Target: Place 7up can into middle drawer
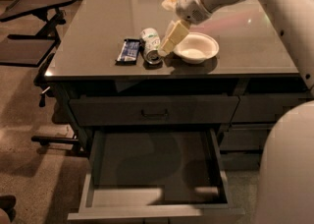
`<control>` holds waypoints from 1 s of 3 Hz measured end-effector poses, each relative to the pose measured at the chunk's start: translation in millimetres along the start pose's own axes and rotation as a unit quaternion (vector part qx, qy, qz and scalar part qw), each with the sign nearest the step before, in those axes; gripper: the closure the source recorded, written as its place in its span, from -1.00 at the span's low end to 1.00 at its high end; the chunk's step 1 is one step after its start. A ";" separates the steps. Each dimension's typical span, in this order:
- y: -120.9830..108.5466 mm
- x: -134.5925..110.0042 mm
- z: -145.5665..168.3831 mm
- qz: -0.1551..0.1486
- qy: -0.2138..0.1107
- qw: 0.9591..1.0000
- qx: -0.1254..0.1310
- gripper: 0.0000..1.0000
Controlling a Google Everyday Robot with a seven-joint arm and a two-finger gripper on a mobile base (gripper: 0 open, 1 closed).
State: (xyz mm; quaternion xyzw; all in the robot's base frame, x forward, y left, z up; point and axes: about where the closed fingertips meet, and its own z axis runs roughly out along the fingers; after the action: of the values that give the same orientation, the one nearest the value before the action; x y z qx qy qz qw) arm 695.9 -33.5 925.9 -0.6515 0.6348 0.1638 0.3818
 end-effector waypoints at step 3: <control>-10.3 23.9 32.6 0.009 -0.023 0.999 -0.025 -1.00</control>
Offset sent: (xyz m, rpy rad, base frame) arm 0.0279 -0.0036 -0.0362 0.0466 0.0298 0.0278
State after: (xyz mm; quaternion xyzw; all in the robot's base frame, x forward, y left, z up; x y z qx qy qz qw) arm 717.9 -28.3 890.9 -0.6515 0.6273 0.1978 0.3780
